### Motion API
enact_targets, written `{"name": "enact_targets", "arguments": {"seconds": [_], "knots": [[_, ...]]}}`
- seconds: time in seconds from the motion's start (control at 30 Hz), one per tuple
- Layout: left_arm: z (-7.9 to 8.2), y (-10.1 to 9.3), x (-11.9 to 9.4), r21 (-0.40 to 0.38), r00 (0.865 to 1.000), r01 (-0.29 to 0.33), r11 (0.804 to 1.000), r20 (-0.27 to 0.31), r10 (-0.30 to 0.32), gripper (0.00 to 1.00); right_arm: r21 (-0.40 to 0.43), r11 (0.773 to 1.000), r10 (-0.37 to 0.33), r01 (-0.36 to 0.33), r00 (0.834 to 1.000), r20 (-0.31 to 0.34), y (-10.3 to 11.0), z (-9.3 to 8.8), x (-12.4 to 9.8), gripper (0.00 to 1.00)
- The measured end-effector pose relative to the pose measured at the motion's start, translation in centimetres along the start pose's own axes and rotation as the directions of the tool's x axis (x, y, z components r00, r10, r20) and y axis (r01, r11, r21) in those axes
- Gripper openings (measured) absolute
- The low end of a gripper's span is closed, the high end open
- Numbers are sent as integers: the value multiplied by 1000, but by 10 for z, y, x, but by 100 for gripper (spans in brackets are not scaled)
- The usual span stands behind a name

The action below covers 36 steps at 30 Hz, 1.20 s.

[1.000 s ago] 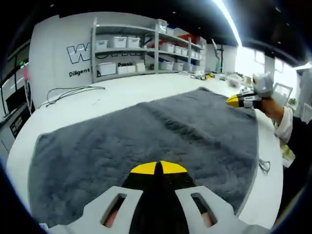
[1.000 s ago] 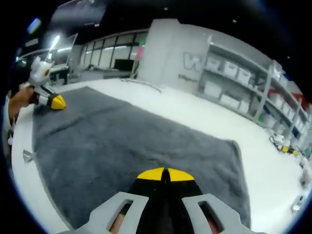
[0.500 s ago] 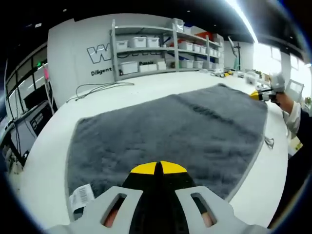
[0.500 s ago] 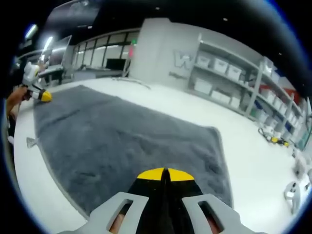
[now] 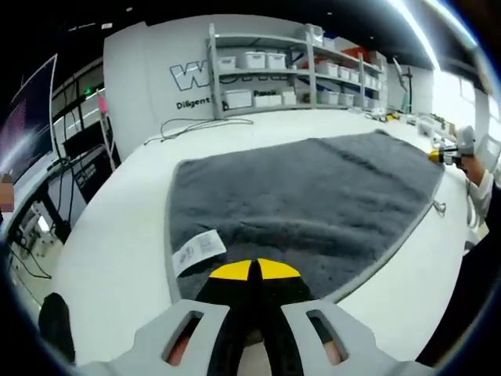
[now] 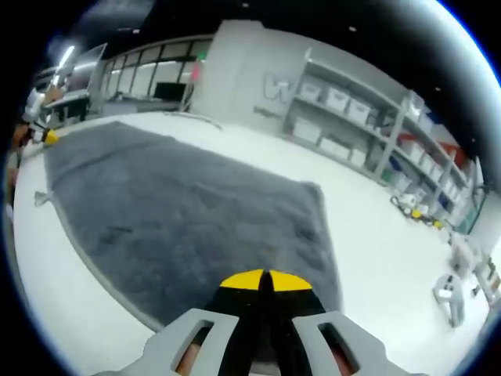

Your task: Open the folded towel by lifting each exposed corner and separating the folded layers until the towel lies flat within the target outline without major curled edges

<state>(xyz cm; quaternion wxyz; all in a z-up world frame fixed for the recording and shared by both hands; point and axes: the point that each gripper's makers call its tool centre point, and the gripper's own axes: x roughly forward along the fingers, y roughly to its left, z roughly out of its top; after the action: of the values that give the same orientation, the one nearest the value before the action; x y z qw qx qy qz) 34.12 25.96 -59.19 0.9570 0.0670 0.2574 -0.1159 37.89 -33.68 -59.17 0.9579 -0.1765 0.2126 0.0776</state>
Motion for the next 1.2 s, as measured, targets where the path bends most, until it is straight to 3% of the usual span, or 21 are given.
{"name": "enact_targets", "arguments": {"seconds": [0.17, 0.5, 0.97, 1.13, 1.17, 1.2], "knots": [[-10, 4, -7, 19, 999, -30, 999, -15, 30, 1, -17, 1000, -11, 11, 1000, -20, 0, -8, -5, 0], [-13, 2, -13, 52, 999, -41, 998, 14, 41, 1, -14, 1000, -4, 4, 1000, -22, 2, -15, -14, 0], [-20, -3, -23, 55, 999, -32, 998, -24, 34, 0, -7, 1000, 10, -10, 1000, 9, -1, -18, -17, 0], [-18, -2, -22, 30, 1000, -23, 999, 4, 23, 1, -8, 1000, 15, -15, 999, 32, -1, -18, -19, 0], [-14, -7, -20, 36, 999, 20, 999, 39, -22, 1, -9, 1000, 13, -13, 999, 35, -1, -18, -19, 0], [-14, -6, -21, 31, 998, 21, 999, 53, -22, 1, -5, 1000, 8, -8, 999, 41, -2, -17, -20, 0]]}}
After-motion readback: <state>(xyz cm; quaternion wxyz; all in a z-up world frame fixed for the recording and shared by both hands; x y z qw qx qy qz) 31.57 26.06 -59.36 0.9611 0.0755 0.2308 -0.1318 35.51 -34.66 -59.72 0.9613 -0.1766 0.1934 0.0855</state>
